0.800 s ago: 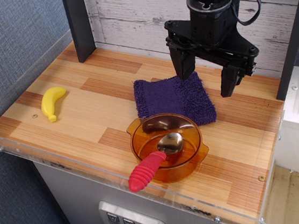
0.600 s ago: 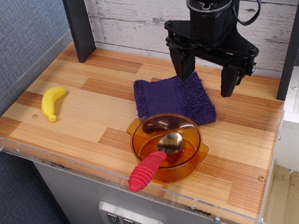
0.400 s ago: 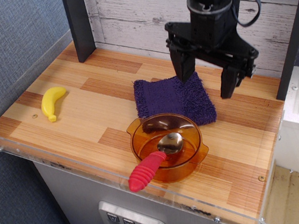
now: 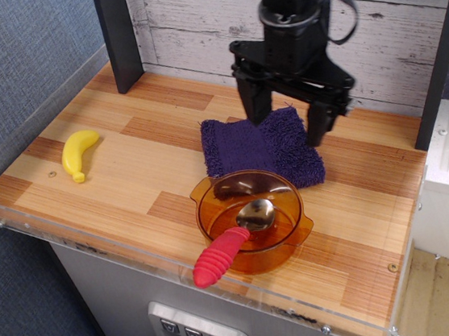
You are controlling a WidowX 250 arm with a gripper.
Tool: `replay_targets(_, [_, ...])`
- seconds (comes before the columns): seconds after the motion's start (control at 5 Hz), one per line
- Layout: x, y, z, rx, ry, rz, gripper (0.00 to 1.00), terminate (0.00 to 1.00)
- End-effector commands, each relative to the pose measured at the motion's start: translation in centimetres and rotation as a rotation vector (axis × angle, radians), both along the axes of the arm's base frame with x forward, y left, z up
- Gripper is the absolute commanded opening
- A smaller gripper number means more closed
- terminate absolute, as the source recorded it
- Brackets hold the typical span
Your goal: Move the blue cloth near banana
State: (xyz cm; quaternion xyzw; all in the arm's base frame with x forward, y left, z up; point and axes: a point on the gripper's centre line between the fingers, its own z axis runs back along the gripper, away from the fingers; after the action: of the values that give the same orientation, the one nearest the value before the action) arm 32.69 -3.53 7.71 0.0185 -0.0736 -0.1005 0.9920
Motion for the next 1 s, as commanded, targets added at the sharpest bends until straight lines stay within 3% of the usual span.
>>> replay_targets(0.0, [3.6, 2.4, -1.6, -0.011, 0.020, -0.211, 1.00, 0.00])
replay_targets(0.2, [3.5, 3.1, -3.2, -0.019, 0.048, -0.296, 1.00, 0.00])
replay_targets(0.4, [2.8, 3.3, -4.1, 0.017, 0.043, -0.345, 1.00, 0.00])
replay_targets(0.6, [2.7, 3.2, -4.8, 0.025, 0.049, -0.342, 1.00, 0.00])
replay_targets(0.8, [2.8, 3.8, -5.6, 0.042, 0.056, -0.255, 1.00, 0.00])
